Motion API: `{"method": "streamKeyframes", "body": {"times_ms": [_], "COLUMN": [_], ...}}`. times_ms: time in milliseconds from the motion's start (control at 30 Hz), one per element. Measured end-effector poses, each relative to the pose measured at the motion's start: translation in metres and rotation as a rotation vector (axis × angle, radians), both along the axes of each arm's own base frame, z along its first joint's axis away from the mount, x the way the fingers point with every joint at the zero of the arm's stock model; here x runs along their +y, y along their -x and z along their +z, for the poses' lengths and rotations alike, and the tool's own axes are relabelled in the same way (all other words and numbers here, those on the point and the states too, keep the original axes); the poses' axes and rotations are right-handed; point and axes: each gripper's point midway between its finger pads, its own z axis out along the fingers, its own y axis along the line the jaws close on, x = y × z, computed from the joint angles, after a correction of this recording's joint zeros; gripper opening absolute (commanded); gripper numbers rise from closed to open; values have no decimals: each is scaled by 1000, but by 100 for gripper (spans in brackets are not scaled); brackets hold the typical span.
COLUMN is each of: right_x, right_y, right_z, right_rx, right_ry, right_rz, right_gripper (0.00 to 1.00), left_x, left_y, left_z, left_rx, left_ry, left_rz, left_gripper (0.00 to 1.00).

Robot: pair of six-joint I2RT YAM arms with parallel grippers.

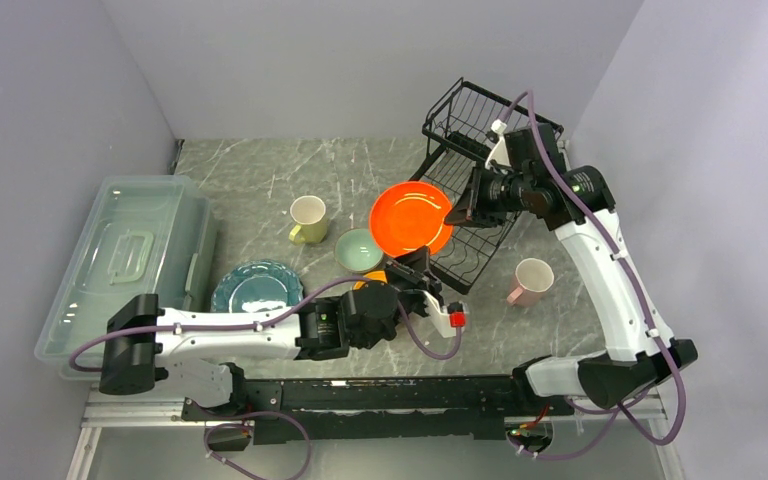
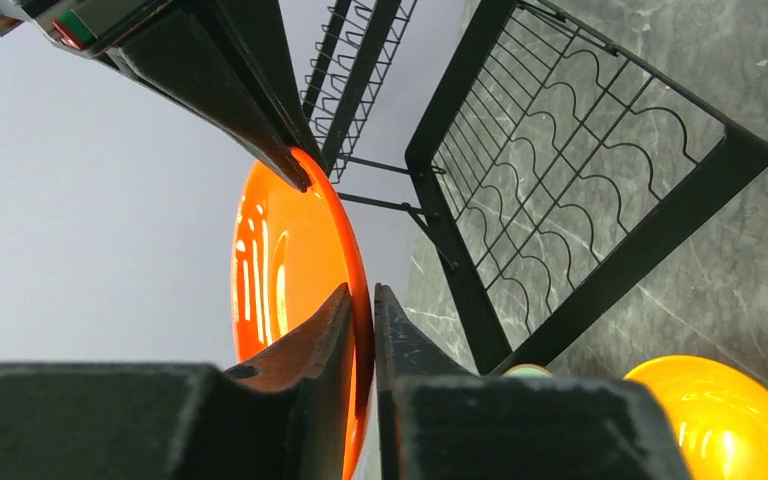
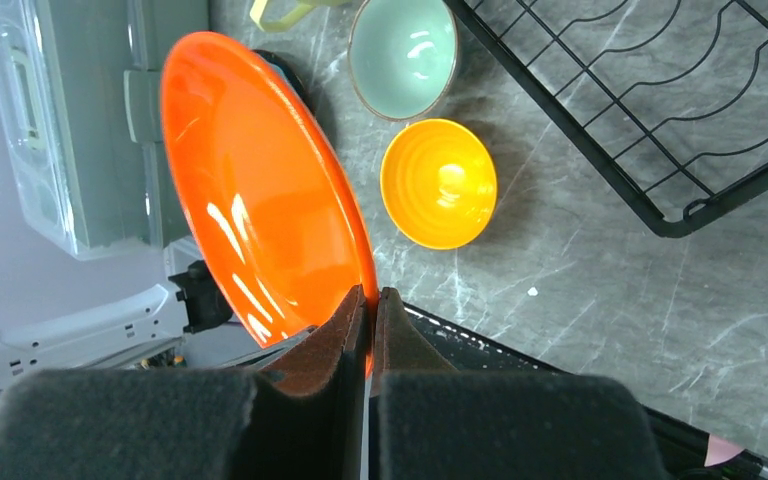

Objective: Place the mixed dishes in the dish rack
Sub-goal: Pick up the plate at the center of the board.

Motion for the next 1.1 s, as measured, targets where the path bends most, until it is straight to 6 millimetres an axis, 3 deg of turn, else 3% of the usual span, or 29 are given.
{"method": "streamKeyframes", "body": {"times_ms": [133,367,433,567,867,1000,1100], "right_x": [-1,-3,-3,-3,-9,-21,-37], "right_y": [0,2,3,5,7,6,6], "right_z": [4,7,7,8,12,23,45], "right_rx": [-18,-45,-49,-53,-75,-110,-194], "right_ry": [-6,-12,-14,-19,-4,41,76], "right_rz": [-2,-4,-4,-6,-21,-66,-134], "right_gripper": [0,0,18,44,71,72,73], "left_x": [0,-1,-1,-1,0,0,0], "left_y": [-1,-1,-1,-1,-2,-6,-14], "left_z": [2,4,4,4,5,1,1], "left_rx": [-13,-20,-20,-20,-12,31,91], "left_ry": [-2,6,6,7,21,45,71], "left_rz": [8,10,10,10,17,16,10], "left_gripper": [0,0,0,0,0,0,0]}}
